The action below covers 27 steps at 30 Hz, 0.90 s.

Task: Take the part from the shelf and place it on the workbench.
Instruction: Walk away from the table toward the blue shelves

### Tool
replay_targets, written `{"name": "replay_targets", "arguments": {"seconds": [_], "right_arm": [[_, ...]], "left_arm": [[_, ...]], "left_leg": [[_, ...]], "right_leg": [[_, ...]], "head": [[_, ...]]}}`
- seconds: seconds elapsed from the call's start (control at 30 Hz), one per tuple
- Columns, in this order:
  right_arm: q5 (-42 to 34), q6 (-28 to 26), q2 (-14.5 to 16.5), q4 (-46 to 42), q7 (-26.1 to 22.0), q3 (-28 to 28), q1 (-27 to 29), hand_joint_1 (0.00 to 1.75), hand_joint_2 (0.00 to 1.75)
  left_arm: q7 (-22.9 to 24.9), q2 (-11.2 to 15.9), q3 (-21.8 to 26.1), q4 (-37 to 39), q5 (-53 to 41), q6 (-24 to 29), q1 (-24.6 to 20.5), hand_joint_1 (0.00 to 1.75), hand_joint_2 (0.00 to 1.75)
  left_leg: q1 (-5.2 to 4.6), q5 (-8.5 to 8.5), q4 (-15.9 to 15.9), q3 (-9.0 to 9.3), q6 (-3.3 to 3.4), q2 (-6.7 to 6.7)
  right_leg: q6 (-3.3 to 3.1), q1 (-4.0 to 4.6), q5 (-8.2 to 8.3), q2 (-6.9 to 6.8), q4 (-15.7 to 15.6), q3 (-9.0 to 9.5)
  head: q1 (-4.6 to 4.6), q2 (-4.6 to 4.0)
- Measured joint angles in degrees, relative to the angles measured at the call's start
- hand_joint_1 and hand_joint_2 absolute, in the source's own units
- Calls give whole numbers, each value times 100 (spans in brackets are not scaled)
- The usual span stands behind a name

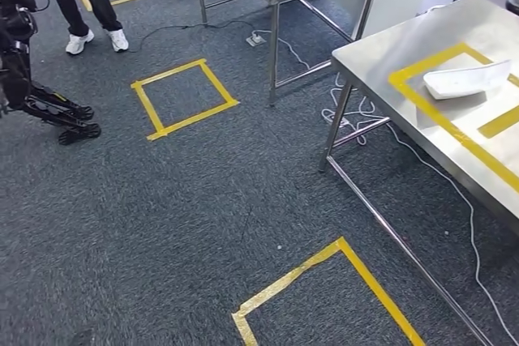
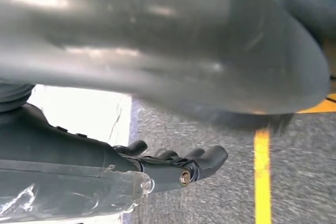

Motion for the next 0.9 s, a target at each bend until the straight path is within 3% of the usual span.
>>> {"name": "replay_targets", "arguments": {"seconds": [0.03, 0.1, 0.13, 0.2, 0.27, 0.33, 0.37, 0.4, 0.43, 0.47, 0.5, 0.57, 0.63, 0.67, 0.7, 0.77, 0.83, 0.9], "right_arm": [[-6, -10, 1, -1, -4, -8, -1, 0, 0], [-10, -27, 8, -1, -15, -18, 2, 0, 0], [-13, -31, 15, -1, -20, -23, 3, 0, 0], [-18, -32, 32, 0, -23, -46, 1, 0, 0], [-22, -31, 45, 0, -27, -77, 1, 0, 0], [-24, -31, 50, 0, -32, -102, 17, 0, 0], [-24, -31, 50, 0, -36, -110, 30, 0, 0], [-24, -32, 50, 0, -39, -116, 43, 0, 0], [-24, -33, 50, 0, -43, -119, 51, 0, 0], [-24, -34, 50, 0, -48, -120, 55, 0, 0], [-25, -34, 50, 0, -52, -121, 55, 0, 0], [-28, -34, 51, 0, -56, -121, 56, 0, 0], [-31, -36, 52, 0, -58, -122, 48, 0, 0], [-32, -36, 52, 0, -58, -123, 36, 0, 0], [-32, -36, 52, 0, -58, -124, 23, 0, 0], [-33, -36, 56, 0, -63, -127, 12, 0, 0], [-34, -37, 63, 0, -67, -138, 21, 0, 0], [-41, -39, 64, 0, -68, -155, 40, 0, 0]], "left_arm": [[0, -20, -21, 0, -30, 14, -2, 0, 0], [-7, -49, -50, 0, -91, 44, -4, 0, 0], [-12, -56, -61, 0, -124, 54, -3, 0, 0], [-19, -61, -90, 3, -179, 57, 11, 0, 0], [-19, -69, -121, 7, -214, 56, 24, 0, 0], [-18, -90, -154, 9, -245, 54, 14, 0, 0], [-20, -100, -170, 9, -258, 56, 10, 0, 0], [-22, -109, -182, 9, -269, 60, 10, 0, 0], [-25, -113, -187, 9, -275, 69, 16, 0, 0], [-27, -115, -189, 9, -279, 81, 24, 0, 0], [-30, -115, -189, 9, -279, 95, 27, 0, 0], [-43, -120, -190, 9, -285, 126, 18, 0, 0], [-58, -128, -191, 9, -293, 145, 11, 0, 0], [-62, -131, -191, 10, -295, 149, 16, 0, 0], [-63, -134, -191, 10, -296, 152, 28, 0, 0], [-66, -137, -191, 9, -296, 168, 38, 0, 0], [-78, -145, -191, 9, -297, 187, 21, 0, 0], [-92, -155, -191, 10, -305, 203, 15, 0, 0]], "left_leg": [[-4, 68, 9, -81, -27, -72], [-5, 190, 8, -142, -88, -181], [-3, 242, -3, -145, -121, -234], [15, 309, -16, -167, -179, -303], [9, 34, 222, -284, -213, -126], [0, -514, 896, -517, -234, 138], [2, -692, 1283, -631, -242, 201], [4, -764, 1574, -688, -247, 240], [5, -726, 1662, -646, -247, 263], [5, -622, 1554, -500, -239, 294], [1, -497, 1240, -257, -223, 360], [-42, -378, 522, 248, -170, 619], [-79, -459, 152, 463, -87, 744], [-78, -505, 110, 471, -36, 688], [-64, -542, 79, 491, 4, 615], [-42, -583, 70, 558, 76, 481], [-35, -628, 66, 626, 124, 345], [-35, -687, 67, 700, 140, 186]], "right_leg": [[-22, -11, 1, 140, -460, 316], [-44, -13, -143, 334, -1044, 677], [-56, -2, -171, 328, -1137, 721], [-109, 5, -117, 193, -1107, 676], [-176, -4, -38, 40, -1115, 609], [-211, 6, 17, -108, -1119, 529], [-214, 10, 34, -194, -1117, 494], [-213, 12, 44, -282, -1115, 468], [-208, 13, 50, -369, -1113, 454], [-199, 13, 50, -455, -1112, 452], [-185, 13, 43, -530, -1112, 474], [-130, 35, 3, -668, -1107, 507], [-55, 62, -39, -782, -1078, 545], [-19, 63, -52, -817, -1061, 583], [15, 55, -73, -804, -1025, 602], [67, 17, -205, -572, -737, 489], [105, -11, -461, -286, -28, 59], [134, -12, -589, -188, 641, -467]], "head": [[-3, 0], [-7, -1], [-5, -1], [-3, -1], [-37, 0], [-62, 0], [-63, 0], [-64, 0], [-65, 0], [-66, 0], [-67, 0], [-66, 0], [-62, 0], [-57, 0], [-52, 0], [-24, -1], [10, -1], [36, 0]]}}
